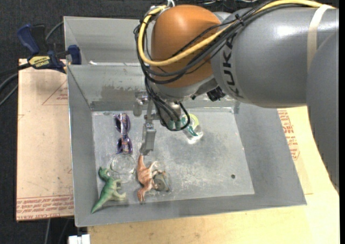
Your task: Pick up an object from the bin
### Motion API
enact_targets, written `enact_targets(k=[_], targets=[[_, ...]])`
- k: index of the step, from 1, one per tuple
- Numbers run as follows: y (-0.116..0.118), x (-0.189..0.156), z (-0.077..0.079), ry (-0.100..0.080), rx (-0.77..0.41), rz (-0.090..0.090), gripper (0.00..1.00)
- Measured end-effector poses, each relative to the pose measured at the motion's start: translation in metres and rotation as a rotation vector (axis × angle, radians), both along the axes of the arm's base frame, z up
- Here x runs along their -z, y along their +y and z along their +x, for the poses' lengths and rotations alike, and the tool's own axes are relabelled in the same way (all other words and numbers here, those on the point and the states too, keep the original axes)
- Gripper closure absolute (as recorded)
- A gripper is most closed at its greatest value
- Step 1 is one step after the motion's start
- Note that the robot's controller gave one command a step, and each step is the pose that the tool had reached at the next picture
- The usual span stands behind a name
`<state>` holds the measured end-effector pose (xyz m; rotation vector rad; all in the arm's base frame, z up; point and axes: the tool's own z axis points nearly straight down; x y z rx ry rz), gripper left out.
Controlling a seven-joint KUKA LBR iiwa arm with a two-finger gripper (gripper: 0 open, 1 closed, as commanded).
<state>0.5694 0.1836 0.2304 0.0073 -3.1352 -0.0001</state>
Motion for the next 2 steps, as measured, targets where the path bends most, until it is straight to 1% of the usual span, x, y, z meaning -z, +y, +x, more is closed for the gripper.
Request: enact_targets(k=[1,2], targets=[[-0.001,-0.005,0.002,-0.008,0.005,0.001,0.00],[-0.032,0.076,-0.025,-0.005,-0.089,0.002,0.00]])
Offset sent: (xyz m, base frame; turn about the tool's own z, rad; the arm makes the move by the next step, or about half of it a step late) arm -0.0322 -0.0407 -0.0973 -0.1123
